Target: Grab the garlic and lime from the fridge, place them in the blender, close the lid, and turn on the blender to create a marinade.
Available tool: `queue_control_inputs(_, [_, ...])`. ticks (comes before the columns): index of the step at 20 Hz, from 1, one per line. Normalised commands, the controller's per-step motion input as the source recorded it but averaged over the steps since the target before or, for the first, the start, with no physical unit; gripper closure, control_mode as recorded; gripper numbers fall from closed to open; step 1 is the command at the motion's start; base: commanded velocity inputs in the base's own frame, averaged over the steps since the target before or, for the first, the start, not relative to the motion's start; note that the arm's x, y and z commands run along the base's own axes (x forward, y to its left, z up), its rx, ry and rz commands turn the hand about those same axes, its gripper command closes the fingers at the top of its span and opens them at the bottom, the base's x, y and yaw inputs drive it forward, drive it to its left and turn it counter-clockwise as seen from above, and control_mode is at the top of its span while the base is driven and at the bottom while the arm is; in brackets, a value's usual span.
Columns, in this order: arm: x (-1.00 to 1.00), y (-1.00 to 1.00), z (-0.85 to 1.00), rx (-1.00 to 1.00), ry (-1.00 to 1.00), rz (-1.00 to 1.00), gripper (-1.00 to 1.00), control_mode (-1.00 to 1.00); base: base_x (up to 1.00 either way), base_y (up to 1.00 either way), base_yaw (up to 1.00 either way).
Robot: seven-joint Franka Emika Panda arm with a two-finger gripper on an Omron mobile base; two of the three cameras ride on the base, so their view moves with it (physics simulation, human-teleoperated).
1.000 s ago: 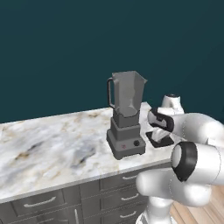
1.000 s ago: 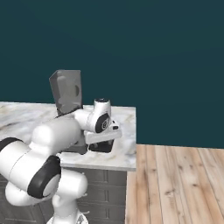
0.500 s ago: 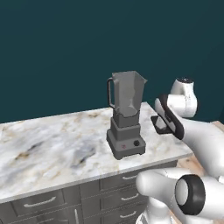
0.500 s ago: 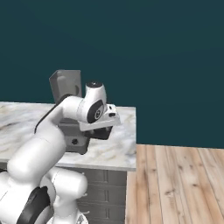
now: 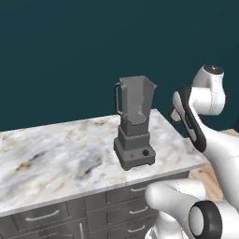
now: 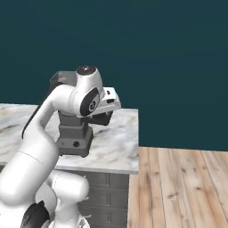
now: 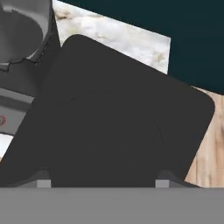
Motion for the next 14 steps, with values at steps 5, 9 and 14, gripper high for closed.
queue_control_inputs(5, [0.04, 0.06, 1.0, 0.0, -0.1, 0.0, 1.0, -1.0, 0.0, 0.0, 0.0])
queue_control_inputs(9, [0.23, 0.45, 1.0, -0.01, 0.0, 0.0, 1.0, -1.0, 0.0, 0.0, 0.0])
queue_control_inputs(14, [0.21, 0.79, 0.95, -0.06, 0.05, 0.0, 1.0, -1.0, 0.0, 0.0, 0.0])
